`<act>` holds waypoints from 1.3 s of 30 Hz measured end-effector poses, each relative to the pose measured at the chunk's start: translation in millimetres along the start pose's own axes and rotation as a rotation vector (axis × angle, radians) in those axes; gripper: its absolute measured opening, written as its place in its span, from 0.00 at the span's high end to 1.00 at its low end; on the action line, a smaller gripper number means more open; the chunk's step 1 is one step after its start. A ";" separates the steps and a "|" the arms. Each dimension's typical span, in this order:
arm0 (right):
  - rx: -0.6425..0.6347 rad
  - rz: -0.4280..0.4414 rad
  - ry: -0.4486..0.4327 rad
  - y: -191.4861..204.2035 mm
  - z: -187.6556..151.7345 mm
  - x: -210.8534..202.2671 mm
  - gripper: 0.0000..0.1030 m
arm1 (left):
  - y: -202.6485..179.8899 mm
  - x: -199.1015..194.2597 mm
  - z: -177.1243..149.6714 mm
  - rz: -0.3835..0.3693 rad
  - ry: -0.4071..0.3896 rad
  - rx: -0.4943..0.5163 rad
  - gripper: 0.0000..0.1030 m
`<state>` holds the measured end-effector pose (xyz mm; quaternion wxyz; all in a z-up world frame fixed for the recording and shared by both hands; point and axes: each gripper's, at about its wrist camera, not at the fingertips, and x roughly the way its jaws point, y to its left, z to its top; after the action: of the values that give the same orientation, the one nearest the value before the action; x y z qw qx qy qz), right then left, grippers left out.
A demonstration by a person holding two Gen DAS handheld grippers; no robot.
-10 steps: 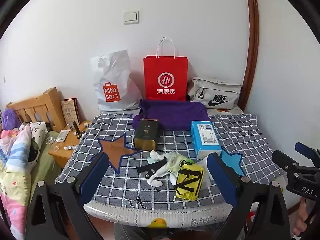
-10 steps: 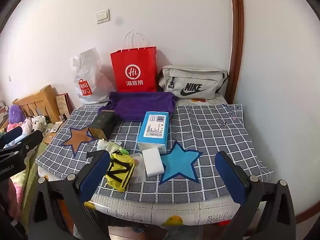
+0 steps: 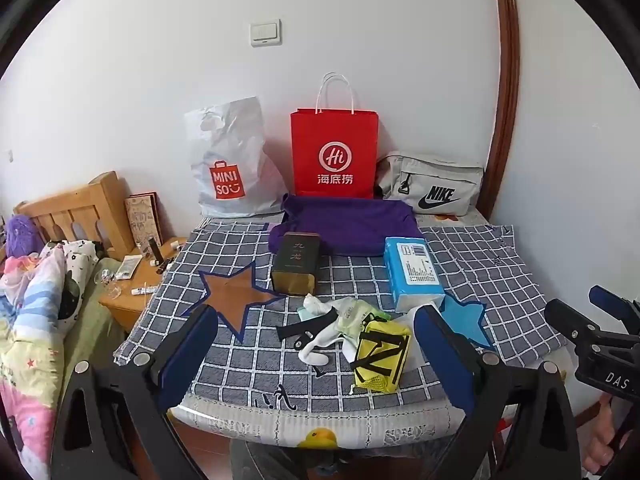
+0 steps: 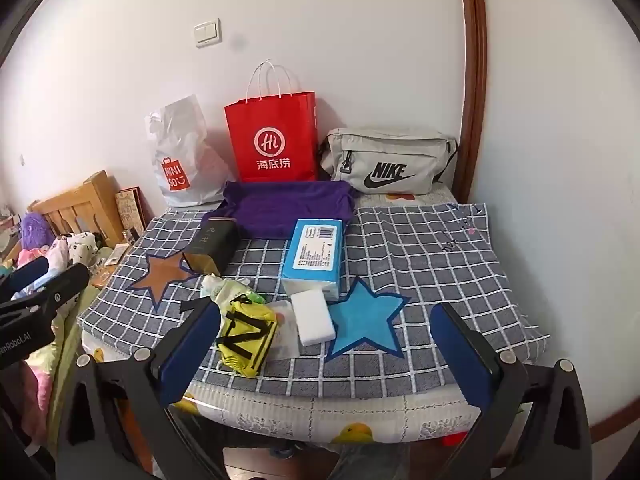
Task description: Organize soft objects
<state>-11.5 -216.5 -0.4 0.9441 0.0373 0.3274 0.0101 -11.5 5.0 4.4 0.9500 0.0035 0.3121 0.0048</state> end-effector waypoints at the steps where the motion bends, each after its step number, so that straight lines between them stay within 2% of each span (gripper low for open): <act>1: -0.001 0.005 -0.001 1.1 -0.4 -1.0 0.00 | 0.3 -0.9 -0.1 -0.002 0.000 0.002 0.03; 7: -0.014 0.009 0.008 10.6 -4.2 -6.8 0.00 | 6.0 -3.0 0.0 0.001 -0.003 -0.009 0.03; 14: -0.021 0.006 -0.006 17.5 -4.2 -5.2 0.00 | 4.9 -12.1 5.1 -0.024 -0.044 -0.008 0.03; 18: -0.033 -0.011 -0.013 17.9 -3.8 -7.6 0.00 | 4.8 -12.3 5.5 -0.029 -0.046 -0.009 0.03; 26: -0.008 0.009 0.019 12.7 -4.6 -2.6 0.00 | 3.4 -10.6 0.1 -0.049 -0.041 -0.010 0.03; 39: -0.004 0.003 0.008 15.0 -7.0 -4.4 0.00 | 2.0 -11.4 -0.2 -0.053 -0.049 -0.003 0.03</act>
<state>-19.2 -201.2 -2.1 0.9428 0.0357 0.3312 0.0125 -20.9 6.9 11.0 0.9573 -0.0060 0.2885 -0.0201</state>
